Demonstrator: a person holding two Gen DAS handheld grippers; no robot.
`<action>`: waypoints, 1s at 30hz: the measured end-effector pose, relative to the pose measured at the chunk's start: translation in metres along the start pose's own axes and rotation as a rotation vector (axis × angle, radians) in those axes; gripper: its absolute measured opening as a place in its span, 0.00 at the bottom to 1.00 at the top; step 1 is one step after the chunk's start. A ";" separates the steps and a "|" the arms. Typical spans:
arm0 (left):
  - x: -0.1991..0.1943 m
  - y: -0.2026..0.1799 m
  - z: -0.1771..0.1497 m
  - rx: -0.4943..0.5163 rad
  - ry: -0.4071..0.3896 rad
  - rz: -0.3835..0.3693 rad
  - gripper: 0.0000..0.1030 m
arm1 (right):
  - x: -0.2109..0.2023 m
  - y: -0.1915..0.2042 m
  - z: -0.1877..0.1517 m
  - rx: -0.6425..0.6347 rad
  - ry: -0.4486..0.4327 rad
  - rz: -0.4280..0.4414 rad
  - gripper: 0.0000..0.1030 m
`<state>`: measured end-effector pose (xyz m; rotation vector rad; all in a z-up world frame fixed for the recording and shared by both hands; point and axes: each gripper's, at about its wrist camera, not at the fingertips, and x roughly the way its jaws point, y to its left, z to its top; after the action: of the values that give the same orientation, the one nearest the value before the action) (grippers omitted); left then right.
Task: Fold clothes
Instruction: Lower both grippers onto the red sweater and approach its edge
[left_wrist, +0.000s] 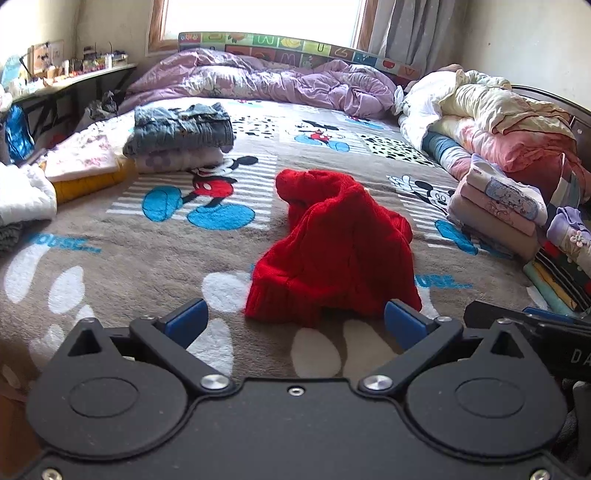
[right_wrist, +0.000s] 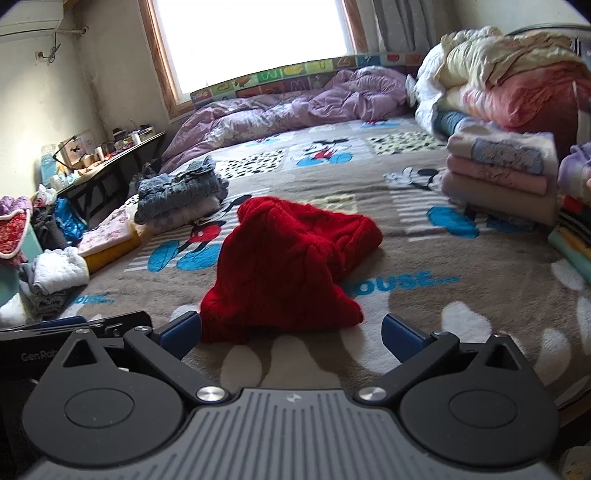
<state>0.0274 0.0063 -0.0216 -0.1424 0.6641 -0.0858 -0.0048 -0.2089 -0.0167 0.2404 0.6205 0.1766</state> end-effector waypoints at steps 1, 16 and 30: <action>0.003 0.000 0.001 -0.005 0.007 -0.008 1.00 | 0.001 -0.001 0.000 0.004 -0.008 0.004 1.00; 0.068 0.020 0.027 -0.082 0.037 -0.170 1.00 | 0.073 -0.066 0.026 0.153 -0.038 0.131 1.00; 0.123 0.048 0.082 -0.098 0.063 -0.203 1.00 | 0.162 -0.103 0.087 0.141 -0.062 0.191 1.00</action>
<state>0.1761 0.0474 -0.0399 -0.3031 0.7156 -0.2542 0.1862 -0.2840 -0.0662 0.4404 0.5490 0.3091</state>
